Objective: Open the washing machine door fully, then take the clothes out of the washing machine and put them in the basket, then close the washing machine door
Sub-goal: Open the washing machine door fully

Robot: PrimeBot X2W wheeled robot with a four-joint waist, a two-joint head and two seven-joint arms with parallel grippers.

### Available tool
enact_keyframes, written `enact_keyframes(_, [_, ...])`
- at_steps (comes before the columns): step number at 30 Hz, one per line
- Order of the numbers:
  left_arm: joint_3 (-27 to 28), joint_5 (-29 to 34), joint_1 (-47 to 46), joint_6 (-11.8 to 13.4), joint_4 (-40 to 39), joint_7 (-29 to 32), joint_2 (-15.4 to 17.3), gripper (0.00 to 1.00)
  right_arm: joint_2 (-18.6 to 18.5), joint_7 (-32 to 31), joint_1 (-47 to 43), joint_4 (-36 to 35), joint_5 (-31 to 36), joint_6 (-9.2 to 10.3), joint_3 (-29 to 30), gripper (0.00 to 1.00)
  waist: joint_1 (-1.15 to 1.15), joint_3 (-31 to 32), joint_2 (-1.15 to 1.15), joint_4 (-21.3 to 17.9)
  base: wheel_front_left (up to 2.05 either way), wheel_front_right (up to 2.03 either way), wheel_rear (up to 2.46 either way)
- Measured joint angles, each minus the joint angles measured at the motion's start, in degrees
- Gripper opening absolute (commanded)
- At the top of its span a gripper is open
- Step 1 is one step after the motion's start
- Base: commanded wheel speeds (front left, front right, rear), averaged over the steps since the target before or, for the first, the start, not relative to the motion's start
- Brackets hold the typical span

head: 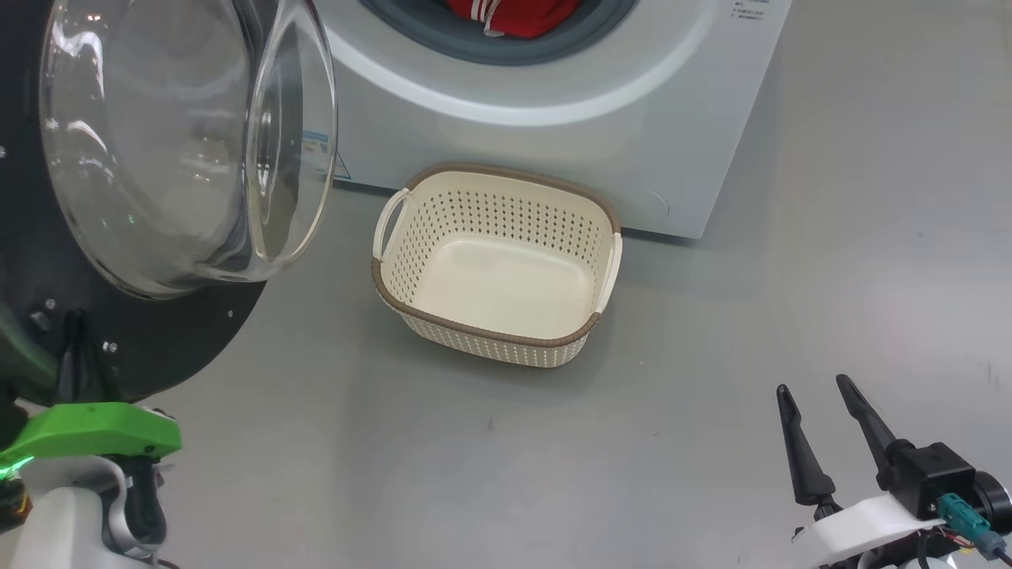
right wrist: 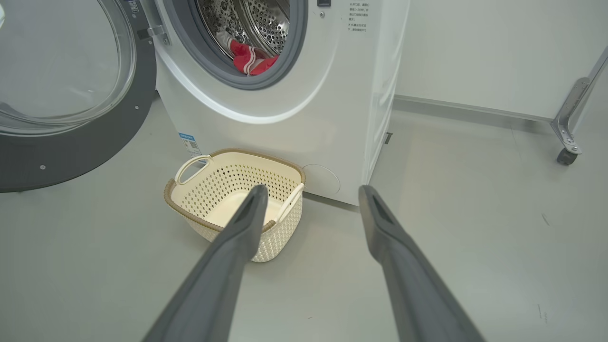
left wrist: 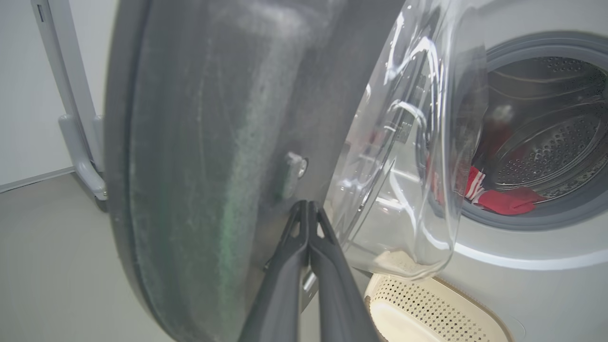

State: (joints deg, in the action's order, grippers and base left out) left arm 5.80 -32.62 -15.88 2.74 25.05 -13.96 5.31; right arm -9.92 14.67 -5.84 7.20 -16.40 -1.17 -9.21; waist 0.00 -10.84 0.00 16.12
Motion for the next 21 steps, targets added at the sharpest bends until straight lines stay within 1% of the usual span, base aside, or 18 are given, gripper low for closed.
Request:
enact_keyframes(1, [0.6,-0.5,0.0,0.0,0.1,-0.2,0.3,0.00,-0.2,0.0,0.2,-0.1,0.2,-0.26,0.0,1.00,0.00,-0.4,0.00,0.2,0.00,0.00,0.00])
enact_keyframes(6, [3.2,-1.2,-0.3,0.0,0.4,-0.3,1.6,0.00,-1.1,0.0,1.4,-0.8,0.7,-0.29,0.0,1.00,0.00,-2.3,0.00,1.0,0.00,0.00,0.00])
enact_keyframes(18, [5.5,-1.6,-3.0,-0.1,1.5,-0.3,4.4,0.00,-2.8,-1.6,2.9,-2.8,2.1,-0.30,-0.1,1.00,0.00,-7.2,0.00,2.1,0.00,0.00,0.00])
enact_keyframes(21, [6.0,-1.7,-4.1,-0.6,2.0,-0.3,4.7,0.00,-3.2,-1.9,3.4,-3.4,2.4,-0.30,-0.1,1.00,0.00,-8.5,0.00,2.2,0.00,0.00,0.00])
